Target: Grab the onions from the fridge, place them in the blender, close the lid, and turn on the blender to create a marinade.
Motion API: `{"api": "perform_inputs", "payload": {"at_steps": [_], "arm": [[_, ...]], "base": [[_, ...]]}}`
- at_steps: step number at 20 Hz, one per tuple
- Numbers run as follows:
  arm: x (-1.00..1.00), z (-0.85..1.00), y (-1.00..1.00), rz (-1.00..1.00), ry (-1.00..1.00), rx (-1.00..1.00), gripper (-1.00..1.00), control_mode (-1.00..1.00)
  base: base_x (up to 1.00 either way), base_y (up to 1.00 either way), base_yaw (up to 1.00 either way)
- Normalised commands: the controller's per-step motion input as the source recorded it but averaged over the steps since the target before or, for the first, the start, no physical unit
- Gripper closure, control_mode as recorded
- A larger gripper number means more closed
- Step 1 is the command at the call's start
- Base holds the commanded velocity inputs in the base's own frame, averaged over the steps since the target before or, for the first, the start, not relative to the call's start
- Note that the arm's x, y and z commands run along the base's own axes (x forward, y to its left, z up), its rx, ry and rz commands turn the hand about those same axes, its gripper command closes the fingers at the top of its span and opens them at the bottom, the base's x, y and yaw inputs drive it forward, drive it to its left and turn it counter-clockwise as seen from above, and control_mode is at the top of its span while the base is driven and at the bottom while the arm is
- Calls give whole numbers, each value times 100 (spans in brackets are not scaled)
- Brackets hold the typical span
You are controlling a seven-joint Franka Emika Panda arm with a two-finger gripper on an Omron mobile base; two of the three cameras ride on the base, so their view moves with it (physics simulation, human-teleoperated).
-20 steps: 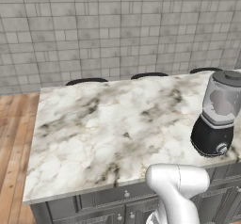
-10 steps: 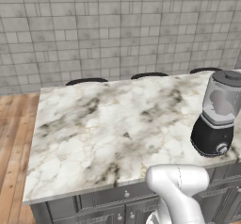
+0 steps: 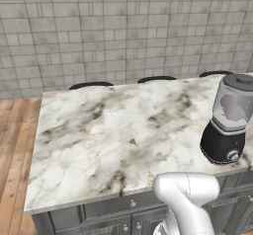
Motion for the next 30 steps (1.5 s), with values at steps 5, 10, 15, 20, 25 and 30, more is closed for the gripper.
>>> {"api": "perform_inputs", "payload": {"at_steps": [5,10,15,20,25,30], "arm": [[3,-5,61,22,-15,-10,-100,-100],[25,-1,-4,21,-20,-1,-100,-100],[24,-6,-30,13,-10,0,-100,-100],[11,-14,-31,1,-4,-1,-100,-100],[9,-17,-1,-6,-3,-4,-100,-100],[26,-18,-8,-11,-1,-5,-100,-100]], "base": [[0,0,0],[0,0,0],[0,0,0],[0,0,0],[0,0,0],[0,0,0]]}}
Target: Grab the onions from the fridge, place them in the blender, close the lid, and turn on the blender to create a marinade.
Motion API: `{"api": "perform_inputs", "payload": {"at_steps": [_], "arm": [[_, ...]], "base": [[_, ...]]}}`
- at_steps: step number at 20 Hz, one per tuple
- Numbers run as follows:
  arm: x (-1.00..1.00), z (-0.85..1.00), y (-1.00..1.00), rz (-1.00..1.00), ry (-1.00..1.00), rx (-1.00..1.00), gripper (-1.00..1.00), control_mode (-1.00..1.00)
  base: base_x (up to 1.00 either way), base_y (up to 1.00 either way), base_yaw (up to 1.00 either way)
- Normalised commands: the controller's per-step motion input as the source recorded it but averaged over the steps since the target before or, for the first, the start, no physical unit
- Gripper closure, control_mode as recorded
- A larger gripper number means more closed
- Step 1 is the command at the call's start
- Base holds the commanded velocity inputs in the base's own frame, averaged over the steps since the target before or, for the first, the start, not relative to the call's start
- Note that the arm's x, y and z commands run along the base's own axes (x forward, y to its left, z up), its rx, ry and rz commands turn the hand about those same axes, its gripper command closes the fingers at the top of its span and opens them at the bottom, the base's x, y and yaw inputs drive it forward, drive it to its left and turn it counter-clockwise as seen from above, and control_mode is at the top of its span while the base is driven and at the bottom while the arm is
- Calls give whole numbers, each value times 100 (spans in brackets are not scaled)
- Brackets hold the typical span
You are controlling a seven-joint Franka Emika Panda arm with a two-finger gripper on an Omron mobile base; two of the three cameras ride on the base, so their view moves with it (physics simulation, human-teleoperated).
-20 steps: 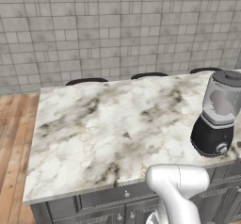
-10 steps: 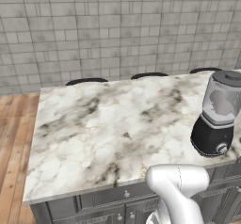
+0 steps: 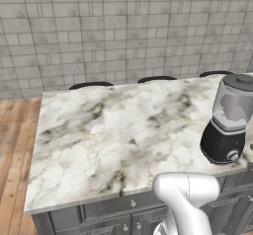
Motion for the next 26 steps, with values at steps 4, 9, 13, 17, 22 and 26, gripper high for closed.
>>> {"api": "perform_inputs", "payload": {"at_steps": [4,9,13,17,22,26], "arm": [[24,-20,-23,-9,0,-3,-100,-100],[23,-19,-14,-4,0,-2,-100,-100],[20,-14,0,0,-1,-1,-100,-100],[16,-21,-11,0,0,-2,-100,-100],[7,-17,-32,0,0,-1,-100,-100],[13,-2,-15,0,-2,0,-100,-100]], "base": [[0,0,0],[0,0,0],[0,0,0],[0,0,0],[0,0,0],[0,0,0]]}}
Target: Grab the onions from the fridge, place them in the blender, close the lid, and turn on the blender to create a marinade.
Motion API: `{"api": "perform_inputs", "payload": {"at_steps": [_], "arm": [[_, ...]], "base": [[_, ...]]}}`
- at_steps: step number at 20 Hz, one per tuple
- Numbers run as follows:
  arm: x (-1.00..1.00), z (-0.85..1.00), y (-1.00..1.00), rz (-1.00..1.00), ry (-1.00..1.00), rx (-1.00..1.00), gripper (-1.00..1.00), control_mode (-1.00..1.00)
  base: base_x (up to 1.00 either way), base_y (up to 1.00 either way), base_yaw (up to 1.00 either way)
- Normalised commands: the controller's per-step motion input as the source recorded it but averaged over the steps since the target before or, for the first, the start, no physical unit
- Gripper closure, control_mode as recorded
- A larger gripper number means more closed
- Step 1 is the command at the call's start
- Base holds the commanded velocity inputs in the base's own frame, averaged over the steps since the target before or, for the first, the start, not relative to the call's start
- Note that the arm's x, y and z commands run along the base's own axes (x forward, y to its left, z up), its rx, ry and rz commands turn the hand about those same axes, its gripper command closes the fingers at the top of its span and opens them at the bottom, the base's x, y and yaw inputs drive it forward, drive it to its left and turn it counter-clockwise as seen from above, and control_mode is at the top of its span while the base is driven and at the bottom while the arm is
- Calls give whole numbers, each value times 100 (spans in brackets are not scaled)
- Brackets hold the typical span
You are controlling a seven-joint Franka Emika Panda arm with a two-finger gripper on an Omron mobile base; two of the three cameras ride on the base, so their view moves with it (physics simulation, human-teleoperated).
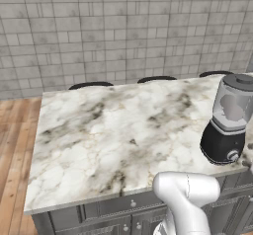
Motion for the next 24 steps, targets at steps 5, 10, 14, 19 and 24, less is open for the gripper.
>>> {"api": "perform_inputs", "payload": {"at_steps": [5,10,14,19,24], "arm": [[27,-1,-1,0,-1,0,-100,-100],[25,-16,0,0,0,-1,-100,-100],[10,-31,0,0,0,-1,-100,-100],[6,-23,-7,0,0,0,-100,-100],[17,-8,-6,0,-1,0,-100,-100]], "base": [[0,0,0],[0,0,0],[0,0,0],[0,0,0],[0,0,0]]}}
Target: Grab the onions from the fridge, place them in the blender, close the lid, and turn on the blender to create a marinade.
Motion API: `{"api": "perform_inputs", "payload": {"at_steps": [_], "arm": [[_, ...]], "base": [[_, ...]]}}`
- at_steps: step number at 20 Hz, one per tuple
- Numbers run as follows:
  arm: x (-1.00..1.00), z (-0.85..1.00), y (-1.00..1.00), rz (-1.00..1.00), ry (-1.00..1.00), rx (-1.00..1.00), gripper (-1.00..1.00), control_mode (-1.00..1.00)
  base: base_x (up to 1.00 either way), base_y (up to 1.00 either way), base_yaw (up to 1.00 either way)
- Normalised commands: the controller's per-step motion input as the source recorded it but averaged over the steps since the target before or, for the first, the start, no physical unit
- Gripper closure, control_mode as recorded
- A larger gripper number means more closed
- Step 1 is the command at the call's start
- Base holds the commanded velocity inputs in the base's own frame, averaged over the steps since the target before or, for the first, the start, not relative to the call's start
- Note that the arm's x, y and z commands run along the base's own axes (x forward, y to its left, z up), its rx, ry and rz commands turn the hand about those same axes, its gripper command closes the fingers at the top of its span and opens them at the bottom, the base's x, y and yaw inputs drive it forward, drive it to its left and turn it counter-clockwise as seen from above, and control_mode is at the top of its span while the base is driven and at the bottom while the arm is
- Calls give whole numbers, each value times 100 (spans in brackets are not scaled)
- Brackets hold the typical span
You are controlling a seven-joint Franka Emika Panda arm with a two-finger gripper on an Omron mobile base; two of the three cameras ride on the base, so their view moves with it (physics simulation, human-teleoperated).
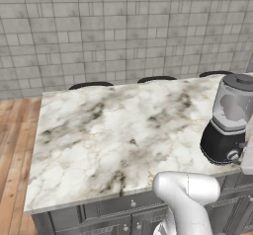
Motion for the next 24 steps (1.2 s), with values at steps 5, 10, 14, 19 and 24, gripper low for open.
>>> {"api": "perform_inputs", "payload": {"at_steps": [5,10,14,19,24], "arm": [[21,-9,-7,0,0,0,-100,-100],[19,-13,-8,0,0,0,-100,-100],[16,-13,-10,0,0,0,-100,-100],[13,-10,-14,0,-1,0,-100,-100],[15,-14,-14,0,-2,0,-100,-100]], "base": [[0,0,0],[0,0,0],[0,0,0],[0,0,0],[0,0,0]]}}
